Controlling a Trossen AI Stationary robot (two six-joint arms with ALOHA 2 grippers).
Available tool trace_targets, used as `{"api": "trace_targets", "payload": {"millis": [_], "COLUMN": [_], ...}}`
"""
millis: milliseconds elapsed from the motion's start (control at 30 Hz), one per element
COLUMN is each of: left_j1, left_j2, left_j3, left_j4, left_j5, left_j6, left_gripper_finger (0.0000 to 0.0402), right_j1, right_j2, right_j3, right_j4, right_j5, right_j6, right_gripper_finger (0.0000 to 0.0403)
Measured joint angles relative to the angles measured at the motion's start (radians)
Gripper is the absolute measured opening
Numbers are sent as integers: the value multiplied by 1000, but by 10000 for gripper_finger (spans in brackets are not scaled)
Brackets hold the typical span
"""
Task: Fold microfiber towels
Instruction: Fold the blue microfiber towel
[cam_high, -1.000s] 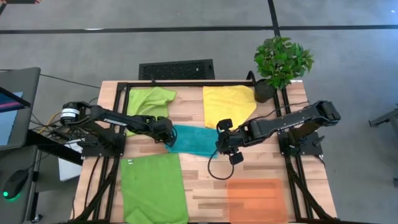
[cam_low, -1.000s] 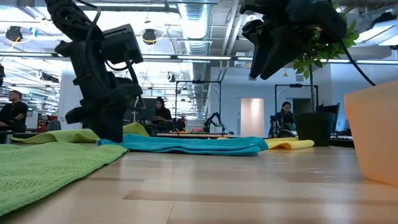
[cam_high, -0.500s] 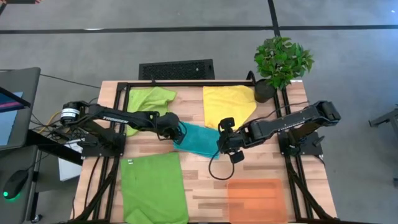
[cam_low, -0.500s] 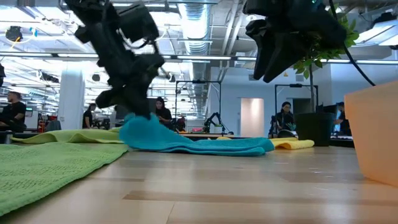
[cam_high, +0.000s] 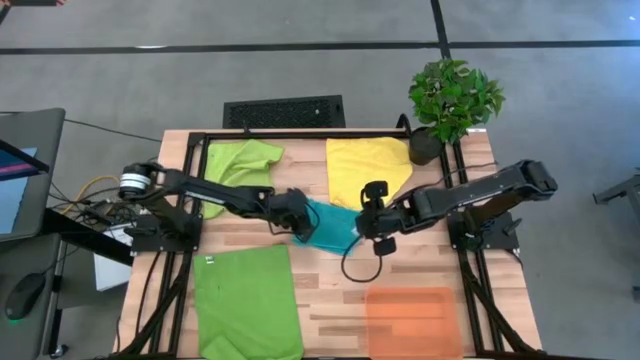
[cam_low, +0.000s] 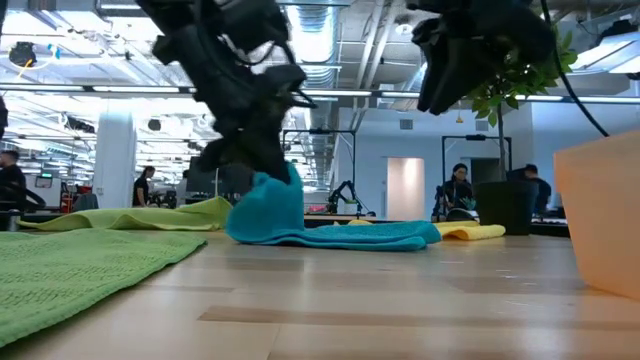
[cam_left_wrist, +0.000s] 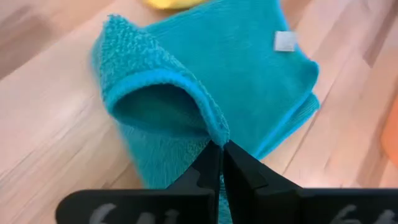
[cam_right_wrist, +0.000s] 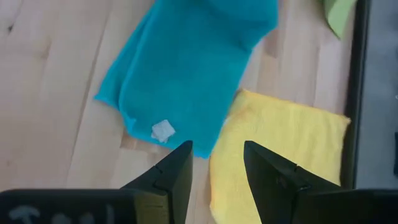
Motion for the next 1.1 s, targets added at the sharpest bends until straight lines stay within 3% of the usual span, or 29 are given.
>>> {"api": "trace_targets", "payload": {"millis": [500,833,1100], "left_j1": [-5,-2,-2], "left_j2": [340,394,394], "left_j3": [381,428,428], "left_j4": [29,26,23], "left_j5": [28,38,44], "left_j6": [199,206,297], "left_gripper_finger": [0,21,63], "right_j1": [26,39,39], "right_j2": [-90,-98,-97], "right_j3": [0,-1,0], "right_j4": [-44,-72,-69], "right_j5": [2,3,4], "right_j6": [56,69,70], "right_gripper_finger": [168,168,168]}}
